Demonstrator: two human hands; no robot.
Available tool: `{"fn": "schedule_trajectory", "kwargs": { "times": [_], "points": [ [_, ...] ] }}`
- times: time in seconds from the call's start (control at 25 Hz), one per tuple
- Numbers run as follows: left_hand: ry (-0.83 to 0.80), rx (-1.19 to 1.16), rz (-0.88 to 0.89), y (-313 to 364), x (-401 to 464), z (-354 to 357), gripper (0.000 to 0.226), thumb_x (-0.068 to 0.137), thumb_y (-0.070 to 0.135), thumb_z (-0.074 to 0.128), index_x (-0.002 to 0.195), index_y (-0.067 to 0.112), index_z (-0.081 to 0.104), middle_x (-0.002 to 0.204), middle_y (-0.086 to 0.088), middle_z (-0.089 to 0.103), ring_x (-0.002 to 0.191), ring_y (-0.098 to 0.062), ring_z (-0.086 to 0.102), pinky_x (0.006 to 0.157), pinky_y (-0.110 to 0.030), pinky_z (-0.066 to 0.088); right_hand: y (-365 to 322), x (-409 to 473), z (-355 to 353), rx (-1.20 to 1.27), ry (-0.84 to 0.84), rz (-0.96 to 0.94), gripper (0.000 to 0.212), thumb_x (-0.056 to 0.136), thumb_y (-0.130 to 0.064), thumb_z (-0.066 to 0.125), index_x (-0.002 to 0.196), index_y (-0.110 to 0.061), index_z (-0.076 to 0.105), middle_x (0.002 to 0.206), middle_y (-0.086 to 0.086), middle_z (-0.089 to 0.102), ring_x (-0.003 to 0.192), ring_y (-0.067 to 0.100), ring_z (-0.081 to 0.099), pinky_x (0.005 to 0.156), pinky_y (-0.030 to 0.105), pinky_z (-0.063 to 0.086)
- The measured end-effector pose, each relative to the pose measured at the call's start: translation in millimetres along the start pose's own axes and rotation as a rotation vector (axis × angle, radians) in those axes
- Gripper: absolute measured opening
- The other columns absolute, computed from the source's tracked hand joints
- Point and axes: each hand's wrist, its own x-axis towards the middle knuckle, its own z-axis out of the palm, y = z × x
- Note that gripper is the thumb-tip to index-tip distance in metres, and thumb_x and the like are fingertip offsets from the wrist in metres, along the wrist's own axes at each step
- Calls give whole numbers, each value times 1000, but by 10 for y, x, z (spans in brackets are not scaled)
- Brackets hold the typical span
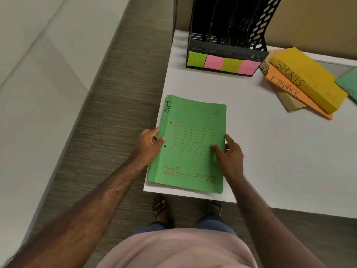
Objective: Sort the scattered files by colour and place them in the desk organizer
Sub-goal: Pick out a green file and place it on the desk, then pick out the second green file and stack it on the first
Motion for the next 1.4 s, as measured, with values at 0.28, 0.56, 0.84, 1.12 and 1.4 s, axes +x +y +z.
{"fn": "schedule_trajectory", "kwargs": {
  "times": [0.28, 0.56, 0.84, 1.12, 1.4],
  "points": [
    [-23, 49, 2, 52, 2, -21, 48, 97, 14, 75, 141, -1, 62, 103, -9, 53, 85, -15, 52, 81, -29, 56, -6, 37, -29, -64, -31, 1, 47, 98, -33, 71, 143, -23, 60, 119, 11, 70, 104, 32, 66, 93, 44, 58],
    [-49, 113, 14, 59, -57, -9, 36, 97, 18, 75, 126, -2, 68, 99, -10, 53, 83, -16, 51, 75, -27, 52, -49, 31, -70, -204, -58, 3, 66, 100, -40, 69, 156, -14, 46, 131, 13, 55, 121, 31, 56, 105, 47, 51],
    [56, 118, 61, 161, -139, 63, 46, 98, 29, 74, 136, 5, 62, 117, -4, 47, 96, -16, 55, 74, -26, 52, -63, -30, -263, -261, -41, -48, 66, 99, -44, 70, 154, -13, 50, 144, 13, 53, 127, 28, 60, 107, 47, 53],
    [15, 210, 242, 671, -333, 373, 76, 100, 44, 67, 161, 10, 38, 159, -14, 41, 146, -28, 41, 119, -42, 39, 4, -205, -599, -429, 54, -175, 68, 99, -50, 68, 156, -19, 49, 160, 8, 46, 150, 28, 37, 119, 47, 37],
    [-40, 347, 401, 1313, -572, 961, 82, 102, 54, 59, 167, 17, 26, 170, -11, 33, 157, -28, 29, 127, -48, 32, 321, -334, -1225, -555, 218, -201, 75, 98, -66, 59, 159, -24, 46, 171, 8, 34, 163, 30, 15, 125, 53, 24]
  ]
}}
